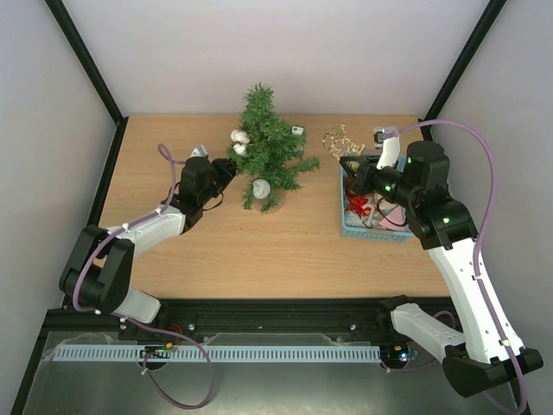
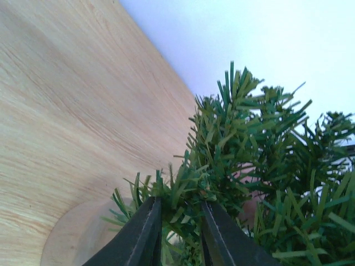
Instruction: Decorate the small christmas tree
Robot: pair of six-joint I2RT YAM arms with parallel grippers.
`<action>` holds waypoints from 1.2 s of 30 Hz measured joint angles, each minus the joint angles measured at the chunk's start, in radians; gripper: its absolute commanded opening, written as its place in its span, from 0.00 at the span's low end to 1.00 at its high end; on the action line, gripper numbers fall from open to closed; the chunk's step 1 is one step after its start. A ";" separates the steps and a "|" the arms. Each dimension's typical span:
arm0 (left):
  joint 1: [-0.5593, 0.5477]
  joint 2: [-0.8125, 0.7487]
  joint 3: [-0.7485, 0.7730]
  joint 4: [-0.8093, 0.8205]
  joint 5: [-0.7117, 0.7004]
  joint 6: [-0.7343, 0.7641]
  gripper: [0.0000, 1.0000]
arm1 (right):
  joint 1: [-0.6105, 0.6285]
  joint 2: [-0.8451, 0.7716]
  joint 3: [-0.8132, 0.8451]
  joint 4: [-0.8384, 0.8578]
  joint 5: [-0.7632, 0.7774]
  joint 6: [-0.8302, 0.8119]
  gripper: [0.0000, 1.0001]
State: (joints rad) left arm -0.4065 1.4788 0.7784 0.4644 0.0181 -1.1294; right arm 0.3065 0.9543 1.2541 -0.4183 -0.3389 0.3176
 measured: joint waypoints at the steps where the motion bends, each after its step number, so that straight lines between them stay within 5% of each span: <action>1: 0.007 0.003 0.004 0.000 0.003 0.003 0.22 | 0.000 0.000 -0.001 0.000 0.000 0.000 0.01; 14: 0.078 0.074 0.065 0.035 0.054 0.023 0.21 | 0.000 0.000 -0.006 0.000 0.000 0.000 0.01; 17: 0.100 0.063 0.063 0.026 0.068 0.019 0.32 | 0.000 0.000 -0.006 -0.002 0.000 0.000 0.01; 23: 0.163 -0.122 -0.008 -0.087 0.086 0.002 0.46 | 0.000 -0.008 -0.018 -0.003 0.000 0.000 0.01; 36: 0.017 -0.486 -0.196 -0.255 0.124 -0.050 0.40 | 0.000 -0.010 -0.043 -0.003 -0.012 0.001 0.01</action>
State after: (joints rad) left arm -0.3893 0.9932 0.5819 0.2092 0.1421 -1.1793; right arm 0.3065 0.9440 1.2114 -0.4213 -0.3511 0.3187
